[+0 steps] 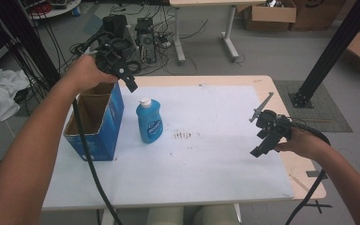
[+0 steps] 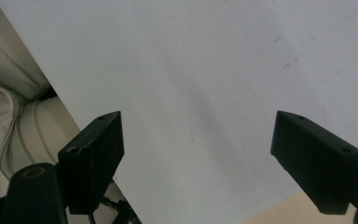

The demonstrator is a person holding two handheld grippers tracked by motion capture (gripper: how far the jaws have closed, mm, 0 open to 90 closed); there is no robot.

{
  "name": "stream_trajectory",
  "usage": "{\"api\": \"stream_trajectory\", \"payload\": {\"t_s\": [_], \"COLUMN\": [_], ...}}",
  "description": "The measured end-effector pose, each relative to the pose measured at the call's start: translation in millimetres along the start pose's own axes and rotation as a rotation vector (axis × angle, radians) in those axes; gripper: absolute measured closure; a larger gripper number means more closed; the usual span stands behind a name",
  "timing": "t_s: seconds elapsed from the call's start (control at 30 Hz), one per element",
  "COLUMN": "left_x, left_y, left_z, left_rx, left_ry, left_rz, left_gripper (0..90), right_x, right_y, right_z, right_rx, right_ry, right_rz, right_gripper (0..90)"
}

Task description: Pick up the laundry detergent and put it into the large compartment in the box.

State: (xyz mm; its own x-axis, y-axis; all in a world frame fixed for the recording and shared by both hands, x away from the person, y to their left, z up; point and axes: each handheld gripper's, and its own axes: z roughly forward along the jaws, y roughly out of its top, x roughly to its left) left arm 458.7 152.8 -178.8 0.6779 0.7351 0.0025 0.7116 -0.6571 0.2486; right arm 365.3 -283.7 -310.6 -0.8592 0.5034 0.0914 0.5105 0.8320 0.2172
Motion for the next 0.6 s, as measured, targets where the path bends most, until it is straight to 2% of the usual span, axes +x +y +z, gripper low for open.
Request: {"api": "stream_trajectory", "payload": {"t_s": [0.5,0.6], "left_x": [-19.0,-24.5], "left_y": [7.0,8.4], "left_z": [-1.2,-0.5], "left_rx": [0.000,-0.003], "left_ry": [0.004,-0.008], "left_rz": [0.029,0.026], "left_gripper": [19.8,19.8], "right_x": [-2.5,-2.8], "right_y": [4.2,4.5], "right_z": [2.2,3.0], "right_rx": [0.007,0.006], "right_ry": [0.000,0.001], "right_rz": [-0.015,-0.014], "right_gripper": [17.3,17.3]}}
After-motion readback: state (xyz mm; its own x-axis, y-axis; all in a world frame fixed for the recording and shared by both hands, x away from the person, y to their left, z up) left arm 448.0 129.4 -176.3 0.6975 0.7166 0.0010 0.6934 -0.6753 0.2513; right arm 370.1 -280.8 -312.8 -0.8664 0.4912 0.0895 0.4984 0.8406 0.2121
